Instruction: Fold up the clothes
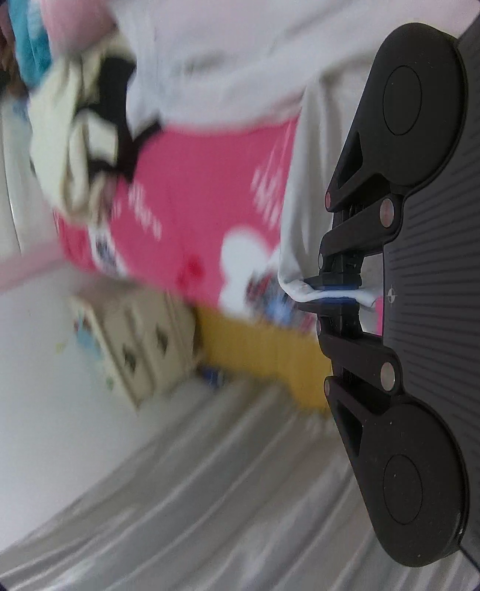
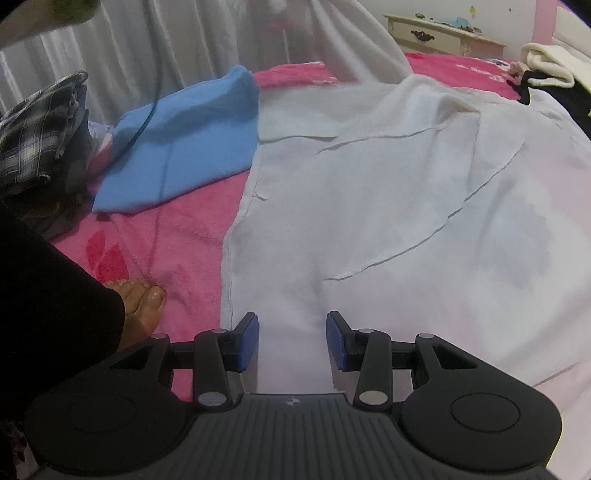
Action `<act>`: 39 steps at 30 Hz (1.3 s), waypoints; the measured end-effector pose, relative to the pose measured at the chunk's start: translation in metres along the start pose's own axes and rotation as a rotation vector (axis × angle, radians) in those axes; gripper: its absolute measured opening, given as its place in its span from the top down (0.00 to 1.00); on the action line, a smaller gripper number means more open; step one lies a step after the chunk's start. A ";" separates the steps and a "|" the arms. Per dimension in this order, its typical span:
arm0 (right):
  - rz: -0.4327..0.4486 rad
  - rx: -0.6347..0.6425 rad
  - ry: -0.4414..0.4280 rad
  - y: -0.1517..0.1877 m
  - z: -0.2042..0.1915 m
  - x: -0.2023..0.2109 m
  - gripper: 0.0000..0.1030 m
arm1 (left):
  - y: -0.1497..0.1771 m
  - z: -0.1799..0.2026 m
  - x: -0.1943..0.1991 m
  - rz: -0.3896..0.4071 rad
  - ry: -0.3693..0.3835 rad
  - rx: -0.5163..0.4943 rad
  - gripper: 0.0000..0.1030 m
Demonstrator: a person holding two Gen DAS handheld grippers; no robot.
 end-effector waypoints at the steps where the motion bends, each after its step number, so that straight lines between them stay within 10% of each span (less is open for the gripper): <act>1: 0.002 -0.004 -0.005 0.001 0.001 0.000 0.57 | -0.004 -0.006 -0.017 -0.008 -0.043 0.014 0.98; 9: 0.012 -0.030 -0.035 0.001 0.005 0.000 0.53 | 0.024 -0.046 -0.143 -0.143 -0.368 0.144 0.90; 13: 0.010 -0.034 -0.045 -0.001 0.004 -0.002 0.49 | 0.055 -0.062 -0.176 -0.257 -0.362 0.303 0.79; 25: -0.015 0.018 -0.059 -0.006 -0.012 -0.008 0.22 | 0.062 -0.139 -0.140 -0.260 -0.240 0.982 0.61; 35: 0.021 -0.090 -0.102 -0.005 0.000 0.001 0.22 | 0.024 -0.140 -0.108 -0.073 -0.148 0.927 0.44; 39: 0.111 -0.141 -0.087 -0.014 0.017 0.034 0.22 | 0.014 -0.070 -0.080 -0.080 0.025 0.698 0.44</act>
Point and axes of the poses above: each gripper's, at about its wrist camera, not at the fingertips, and x roughly against the way its jaws point, z to its right, y to its underside, the point moved 7 cm from there along -x, roughly the way its jaws point, and after that the axes turned 11 degrees about x, right-handed, at the moved point
